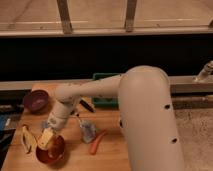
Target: Place apple in red bowl
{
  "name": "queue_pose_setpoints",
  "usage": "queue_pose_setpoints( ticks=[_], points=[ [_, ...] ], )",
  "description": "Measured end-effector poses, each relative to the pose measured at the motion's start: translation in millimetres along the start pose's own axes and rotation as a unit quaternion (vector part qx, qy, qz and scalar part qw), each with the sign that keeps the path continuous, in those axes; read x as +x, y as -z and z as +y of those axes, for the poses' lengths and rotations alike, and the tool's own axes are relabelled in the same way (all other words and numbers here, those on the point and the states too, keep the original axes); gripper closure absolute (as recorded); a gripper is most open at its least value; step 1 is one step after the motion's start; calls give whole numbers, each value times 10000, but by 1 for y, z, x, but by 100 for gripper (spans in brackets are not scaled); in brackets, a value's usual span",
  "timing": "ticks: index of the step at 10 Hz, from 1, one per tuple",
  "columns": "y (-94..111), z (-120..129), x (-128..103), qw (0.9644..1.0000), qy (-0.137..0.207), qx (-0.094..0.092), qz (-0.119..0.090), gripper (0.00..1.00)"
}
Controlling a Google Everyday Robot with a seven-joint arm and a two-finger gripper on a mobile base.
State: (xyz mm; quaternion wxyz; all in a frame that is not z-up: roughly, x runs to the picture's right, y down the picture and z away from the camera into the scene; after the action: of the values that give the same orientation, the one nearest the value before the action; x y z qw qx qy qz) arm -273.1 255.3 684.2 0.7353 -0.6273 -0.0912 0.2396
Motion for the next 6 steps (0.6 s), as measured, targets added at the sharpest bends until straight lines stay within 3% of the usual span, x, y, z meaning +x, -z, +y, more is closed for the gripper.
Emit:
queue_pose_setpoints(
  ticks=[2, 6],
  points=[
    [-12, 2, 6, 9999, -115, -35, 46, 80],
    [-1, 7, 15, 9997, -230, 109, 46, 40]
  ],
)
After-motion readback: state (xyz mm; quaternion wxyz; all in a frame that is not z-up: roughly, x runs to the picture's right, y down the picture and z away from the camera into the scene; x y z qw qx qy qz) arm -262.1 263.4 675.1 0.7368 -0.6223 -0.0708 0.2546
